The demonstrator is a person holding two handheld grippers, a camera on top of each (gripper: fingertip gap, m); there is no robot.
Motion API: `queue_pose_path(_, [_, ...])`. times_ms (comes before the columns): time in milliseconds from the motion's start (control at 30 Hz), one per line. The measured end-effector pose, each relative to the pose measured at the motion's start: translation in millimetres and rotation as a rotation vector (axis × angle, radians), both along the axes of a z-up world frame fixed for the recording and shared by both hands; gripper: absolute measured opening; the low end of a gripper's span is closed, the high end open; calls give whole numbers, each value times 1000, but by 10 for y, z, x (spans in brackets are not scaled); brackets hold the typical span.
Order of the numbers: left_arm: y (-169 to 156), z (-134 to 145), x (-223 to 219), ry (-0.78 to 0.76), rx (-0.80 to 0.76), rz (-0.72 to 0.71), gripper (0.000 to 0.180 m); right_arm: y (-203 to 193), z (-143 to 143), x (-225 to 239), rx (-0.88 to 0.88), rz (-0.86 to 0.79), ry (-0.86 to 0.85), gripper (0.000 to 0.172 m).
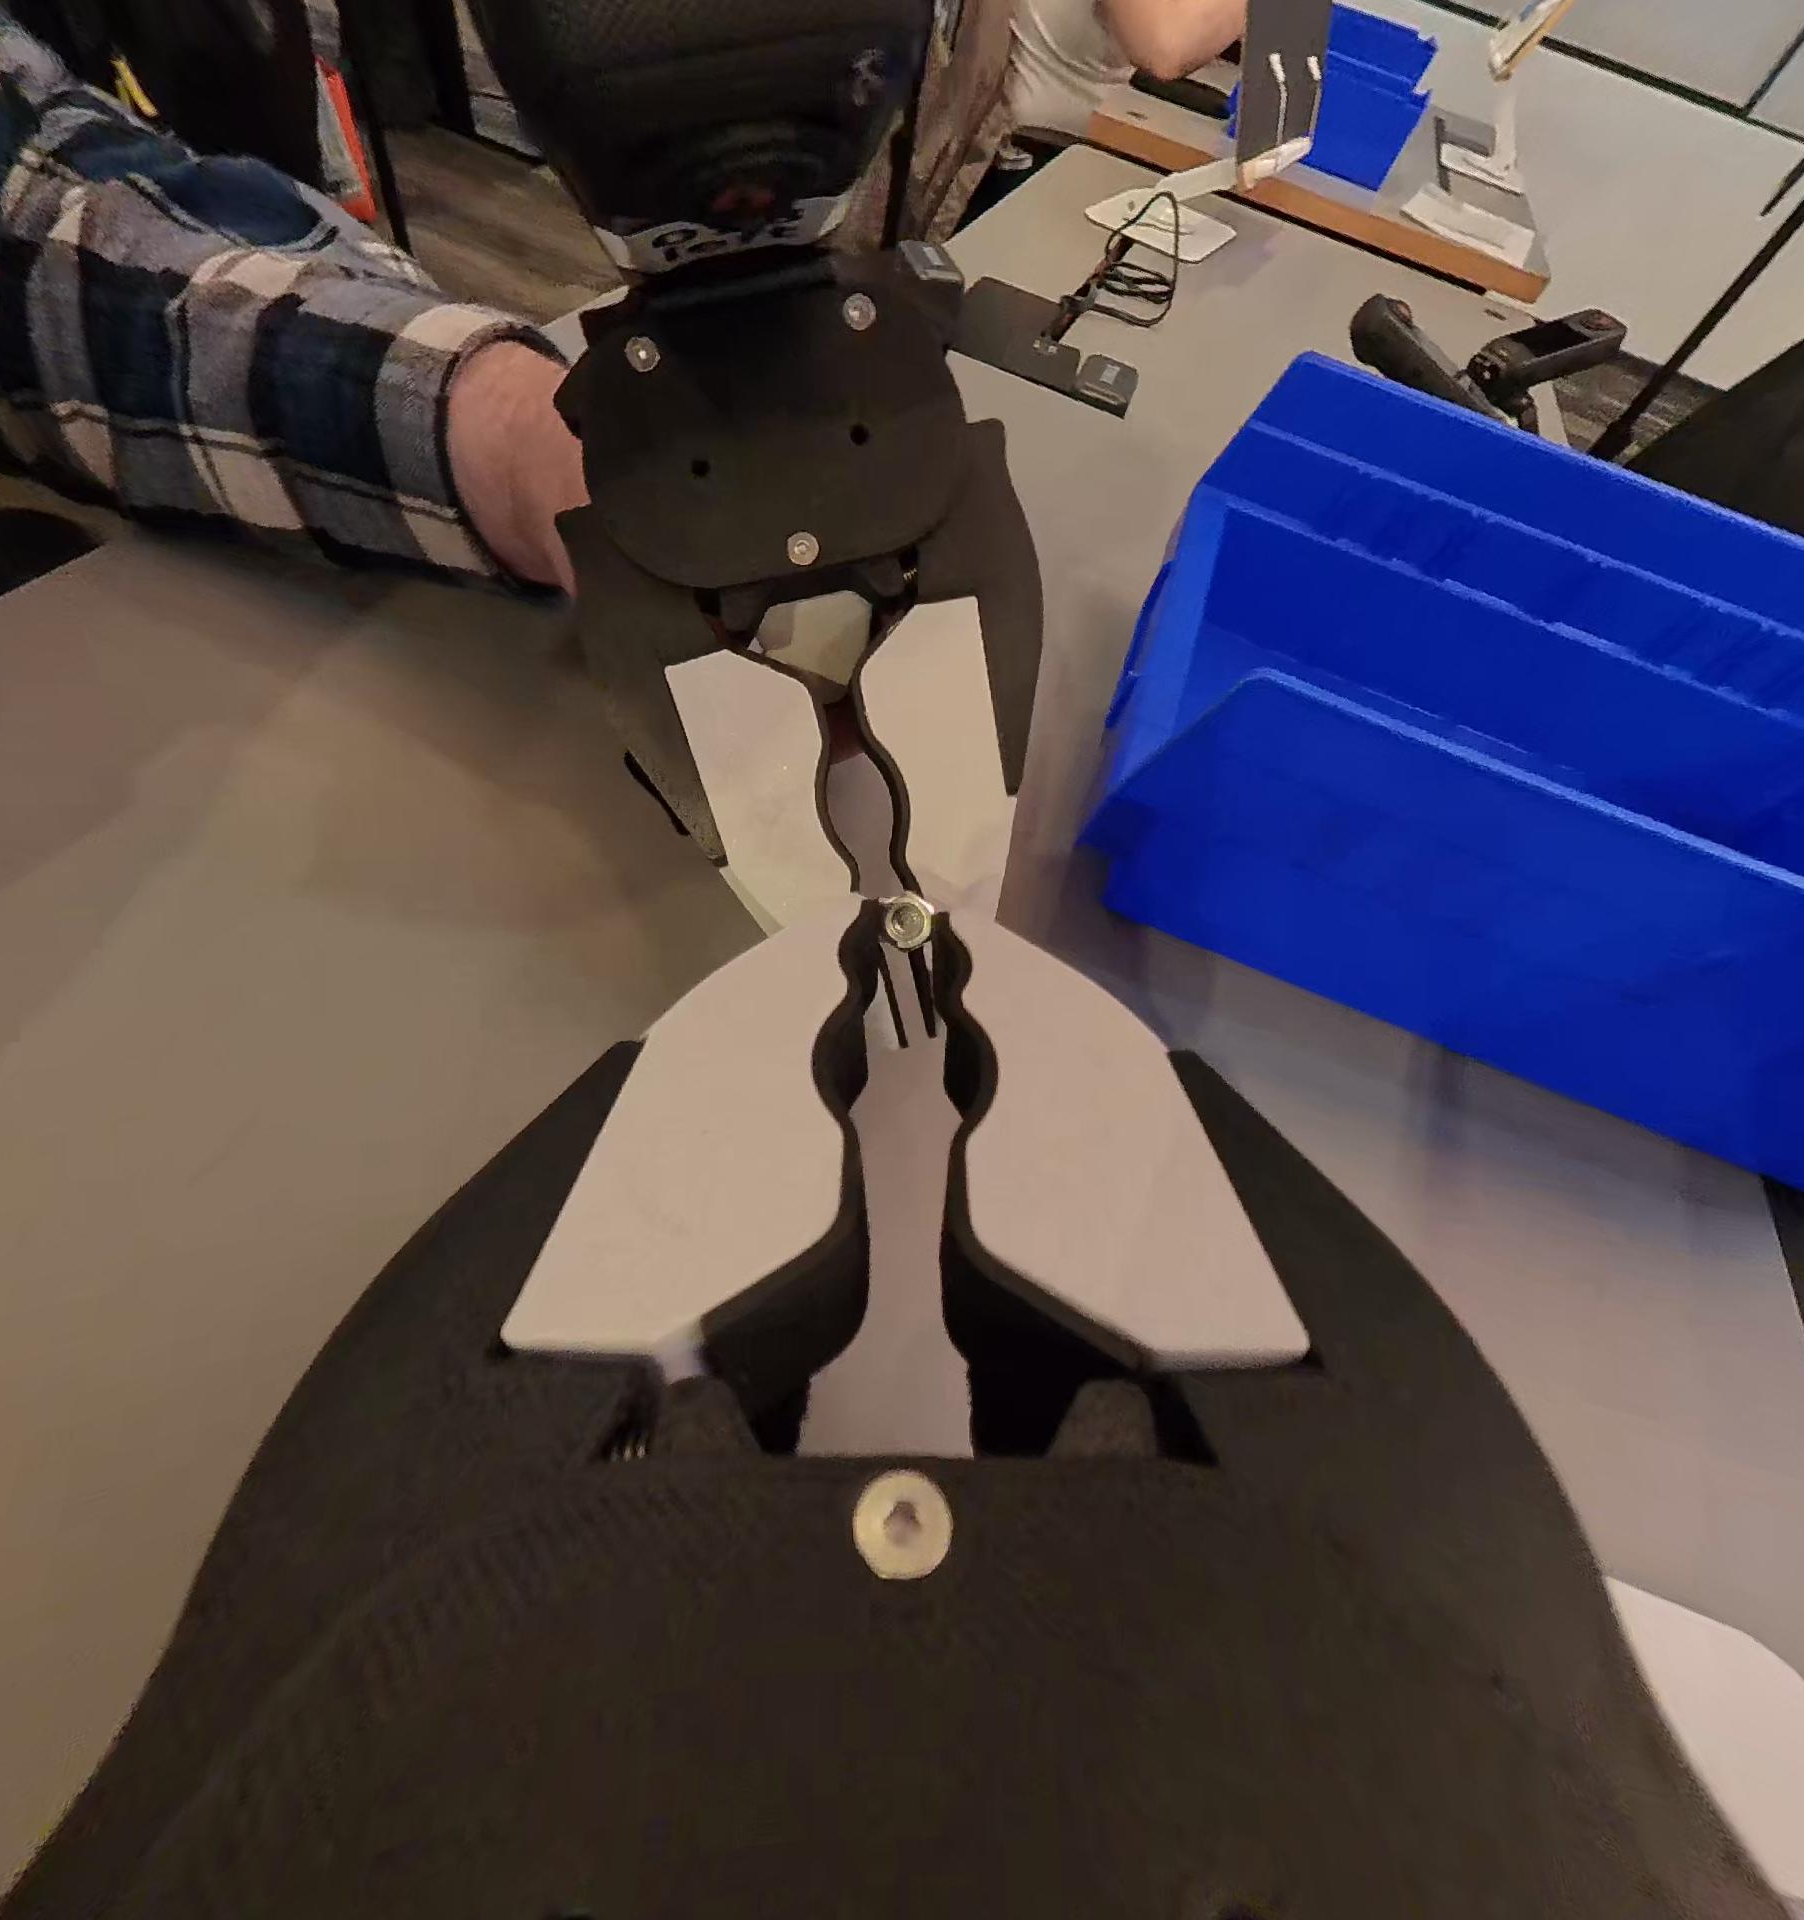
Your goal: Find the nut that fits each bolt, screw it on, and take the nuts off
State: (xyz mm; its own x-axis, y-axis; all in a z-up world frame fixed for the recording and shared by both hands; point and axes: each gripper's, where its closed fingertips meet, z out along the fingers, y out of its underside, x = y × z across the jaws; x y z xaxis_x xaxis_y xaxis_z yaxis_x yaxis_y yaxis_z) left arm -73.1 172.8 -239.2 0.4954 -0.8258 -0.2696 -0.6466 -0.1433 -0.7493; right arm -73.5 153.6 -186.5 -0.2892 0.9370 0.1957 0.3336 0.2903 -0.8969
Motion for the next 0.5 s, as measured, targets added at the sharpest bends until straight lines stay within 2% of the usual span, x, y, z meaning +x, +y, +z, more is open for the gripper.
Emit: queue_pose_path(500, [162,-33,-38,26,66,64,5,105,-29,-66,-81,-127,45,10])
